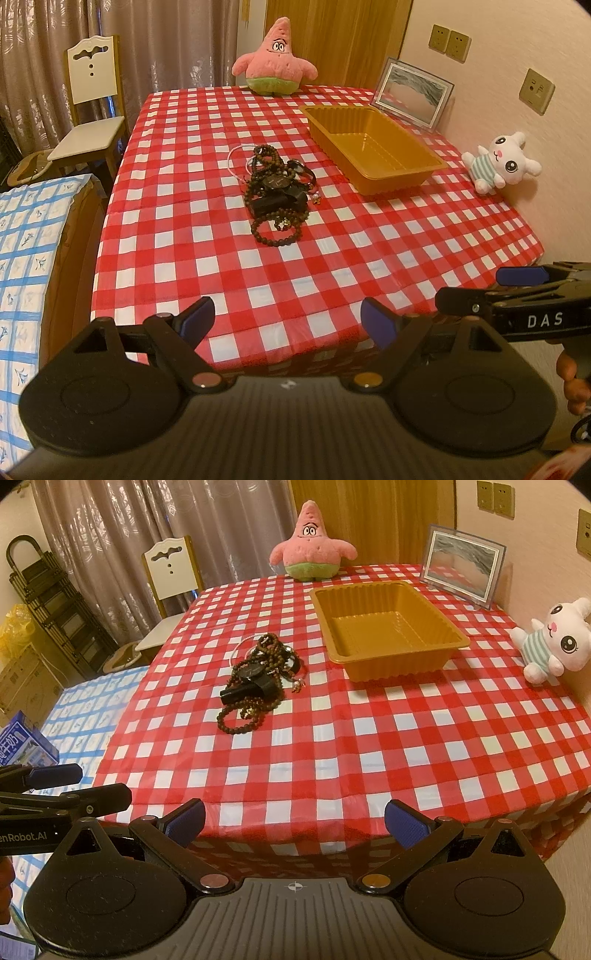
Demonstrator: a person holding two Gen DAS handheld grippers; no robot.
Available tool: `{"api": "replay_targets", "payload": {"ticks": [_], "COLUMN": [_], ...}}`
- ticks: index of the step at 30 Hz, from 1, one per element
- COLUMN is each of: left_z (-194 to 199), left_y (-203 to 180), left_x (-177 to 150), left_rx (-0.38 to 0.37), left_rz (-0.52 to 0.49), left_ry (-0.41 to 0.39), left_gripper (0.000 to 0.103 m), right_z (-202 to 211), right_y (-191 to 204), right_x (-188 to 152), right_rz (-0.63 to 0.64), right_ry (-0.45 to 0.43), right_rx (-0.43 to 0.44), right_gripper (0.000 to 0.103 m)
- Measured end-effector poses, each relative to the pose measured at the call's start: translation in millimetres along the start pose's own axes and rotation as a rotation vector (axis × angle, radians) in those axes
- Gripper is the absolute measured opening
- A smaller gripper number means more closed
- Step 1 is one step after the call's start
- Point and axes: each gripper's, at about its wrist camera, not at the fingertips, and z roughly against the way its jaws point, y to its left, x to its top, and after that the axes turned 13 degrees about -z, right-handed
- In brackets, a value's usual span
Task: Organize jewelry
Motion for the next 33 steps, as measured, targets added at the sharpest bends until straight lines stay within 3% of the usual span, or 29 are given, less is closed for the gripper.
{"api": "replay_targets", "payload": {"ticks": [33], "left_z": [0.0], "left_y": [-1.9], "left_x": [5.4], "left_rx": [-0.004], "left_rz": [0.000], "left_ry": [-0.003], "left_gripper": [0.085], "right_z": [-6.9], "right_y": [2.7], "right_x": [6.8], "right_rz": [0.000], "right_ry": [0.000], "right_rx": [-0.003], "right_gripper": [0.103]}}
